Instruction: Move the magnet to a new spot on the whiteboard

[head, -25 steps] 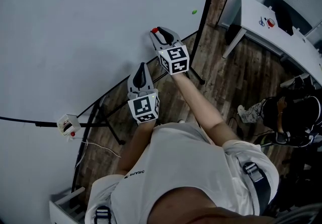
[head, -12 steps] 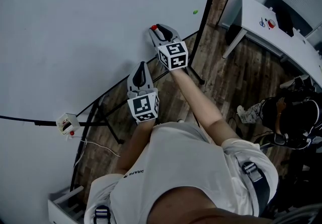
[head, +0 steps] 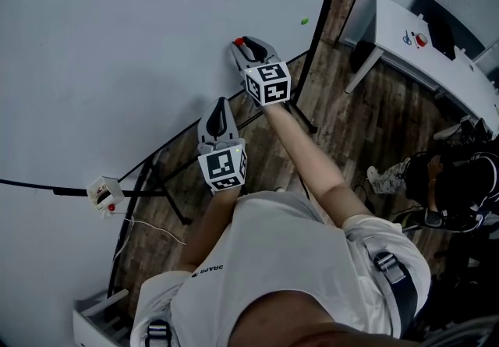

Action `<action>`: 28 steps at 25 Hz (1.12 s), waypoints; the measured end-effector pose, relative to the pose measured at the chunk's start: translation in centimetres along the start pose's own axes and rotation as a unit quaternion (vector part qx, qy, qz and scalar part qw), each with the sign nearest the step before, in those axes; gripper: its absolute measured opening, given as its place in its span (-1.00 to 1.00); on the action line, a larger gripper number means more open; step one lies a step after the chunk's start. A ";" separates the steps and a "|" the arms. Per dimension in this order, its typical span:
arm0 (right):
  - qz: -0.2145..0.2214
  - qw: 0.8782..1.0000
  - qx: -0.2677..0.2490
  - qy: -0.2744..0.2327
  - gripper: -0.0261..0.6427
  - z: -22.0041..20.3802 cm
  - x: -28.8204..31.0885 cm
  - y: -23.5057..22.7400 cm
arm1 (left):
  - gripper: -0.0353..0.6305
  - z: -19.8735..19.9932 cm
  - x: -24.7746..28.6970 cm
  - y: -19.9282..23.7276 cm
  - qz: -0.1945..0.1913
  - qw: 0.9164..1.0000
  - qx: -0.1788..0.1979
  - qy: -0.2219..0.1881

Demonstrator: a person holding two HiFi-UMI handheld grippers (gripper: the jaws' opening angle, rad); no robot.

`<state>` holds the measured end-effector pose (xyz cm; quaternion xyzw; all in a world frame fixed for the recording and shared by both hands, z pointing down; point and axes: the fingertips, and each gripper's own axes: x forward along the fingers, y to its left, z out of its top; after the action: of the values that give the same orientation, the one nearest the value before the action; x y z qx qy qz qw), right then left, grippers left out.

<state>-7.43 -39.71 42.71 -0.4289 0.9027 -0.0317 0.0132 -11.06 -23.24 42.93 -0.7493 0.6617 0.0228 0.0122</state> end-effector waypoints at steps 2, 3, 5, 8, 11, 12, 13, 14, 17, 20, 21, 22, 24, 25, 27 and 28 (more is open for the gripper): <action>0.000 1.000 -0.003 -0.001 -0.53 0.2 0.3 0.0 | -0.89 0.0 0.0 0.2 0.001 1.000 0.000 -0.001; -0.001 1.000 -0.004 -0.002 -0.53 0.2 0.4 0.0 | -0.89 0.0 0.0 0.3 0.002 1.000 0.000 0.000; -0.001 1.000 -0.005 -0.002 -0.53 0.2 0.6 -0.1 | -0.89 -0.1 0.0 0.4 0.002 1.000 0.000 0.001; -0.001 1.000 -0.007 -0.002 -0.53 0.2 1.1 0.1 | -0.89 -0.1 -0.1 0.7 0.002 1.000 0.001 0.002; -0.001 1.000 -0.011 -0.004 -0.53 0.5 1.5 0.2 | -0.89 -0.1 -0.1 0.9 0.004 1.000 -0.001 0.001; -0.001 1.000 -0.013 -0.004 -0.53 0.7 1.5 0.1 | -0.89 0.0 0.0 0.9 0.004 1.000 -0.002 0.000; -0.001 1.000 -0.015 -0.005 -0.53 0.8 1.6 0.1 | -0.89 0.1 0.0 1.0 0.004 1.000 -0.001 -0.001; -0.002 1.000 -0.017 -0.006 -0.53 1.0 1.6 0.0 | -0.89 0.2 0.0 1.0 0.005 1.000 0.002 -0.003; -0.003 1.000 -0.019 -0.009 -0.53 1.3 1.7 -0.2 | -0.89 0.4 0.1 0.9 0.005 1.000 0.008 -0.005; -0.005 1.000 -0.021 -0.009 -0.53 1.2 2.0 -0.3 | -0.89 0.2 0.2 1.0 0.003 1.000 0.006 -0.004; -0.006 1.000 -0.021 -0.008 -0.53 1.2 2.1 -0.3 | -0.89 0.1 0.1 1.2 0.003 1.000 0.006 -0.003; -0.006 1.000 -0.021 -0.008 -0.53 1.2 2.2 -0.3 | -0.89 0.0 0.1 1.3 0.003 1.000 0.005 -0.002; -0.006 1.000 -0.022 -0.008 -0.53 1.3 2.4 -0.3 | -0.89 0.0 0.2 1.4 0.004 1.000 0.005 -0.002; -0.005 1.000 -0.023 -0.008 -0.53 1.3 2.5 -0.3 | -0.89 0.0 0.2 1.4 0.005 1.000 0.006 -0.002; -0.003 1.000 -0.026 -0.009 -0.53 1.5 2.6 -0.3 | -0.89 0.0 0.2 1.4 0.005 1.000 0.007 -0.002; -0.002 1.000 -0.027 -0.010 -0.53 1.6 2.7 -0.3 | -0.89 0.0 0.2 1.4 0.005 1.000 0.007 -0.002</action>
<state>-8.82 -42.05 41.14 -0.4314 0.9021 -0.0030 0.0101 -12.42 -23.63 42.91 -0.7457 0.6657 0.0192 0.0187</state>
